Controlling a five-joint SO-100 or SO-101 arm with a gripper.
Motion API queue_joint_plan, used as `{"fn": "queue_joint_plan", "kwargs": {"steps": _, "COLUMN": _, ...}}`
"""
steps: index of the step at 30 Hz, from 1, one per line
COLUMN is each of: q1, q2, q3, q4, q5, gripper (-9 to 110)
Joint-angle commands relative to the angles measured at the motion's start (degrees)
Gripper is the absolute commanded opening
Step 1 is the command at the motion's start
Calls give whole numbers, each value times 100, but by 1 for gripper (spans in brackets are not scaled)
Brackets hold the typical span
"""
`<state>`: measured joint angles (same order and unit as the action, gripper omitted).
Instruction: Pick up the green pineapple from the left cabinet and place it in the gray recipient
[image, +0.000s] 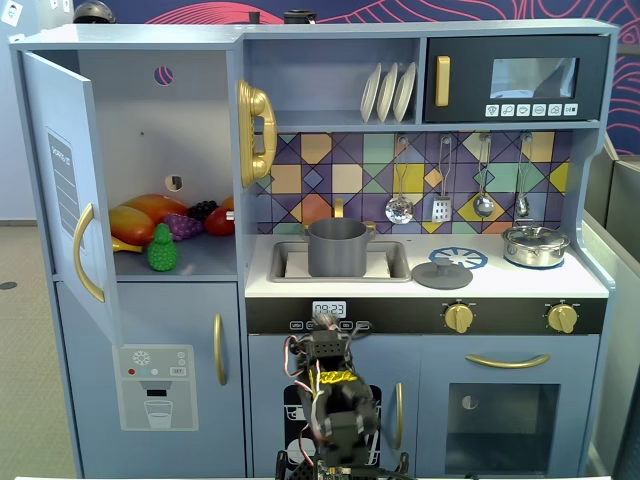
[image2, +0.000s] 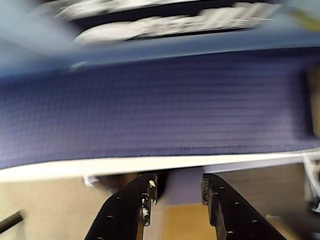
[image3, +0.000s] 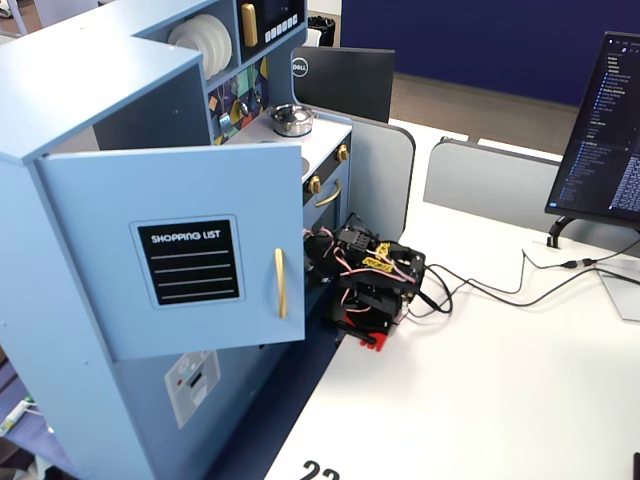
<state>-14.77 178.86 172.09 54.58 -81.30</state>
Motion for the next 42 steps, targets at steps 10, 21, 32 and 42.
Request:
{"fn": "queue_joint_plan", "kwargs": {"steps": 10, "q1": -3103, "q2": -1714, "q3": -2689, "q4": -4579, "q5": -97, "gripper": 31}}
{"fn": "queue_joint_plan", "kwargs": {"steps": 21, "q1": -3103, "q2": -2435, "q3": -3313, "q4": -4904, "q5": -475, "gripper": 37}}
{"fn": "queue_joint_plan", "kwargs": {"steps": 32, "q1": -3023, "q2": -3973, "q3": -4254, "q4": -5590, "q5": -1626, "gripper": 41}}
{"fn": "queue_joint_plan", "kwargs": {"steps": 42, "q1": -2909, "q2": -5625, "q3": -5458, "q4": -6706, "q5": -1582, "gripper": 46}}
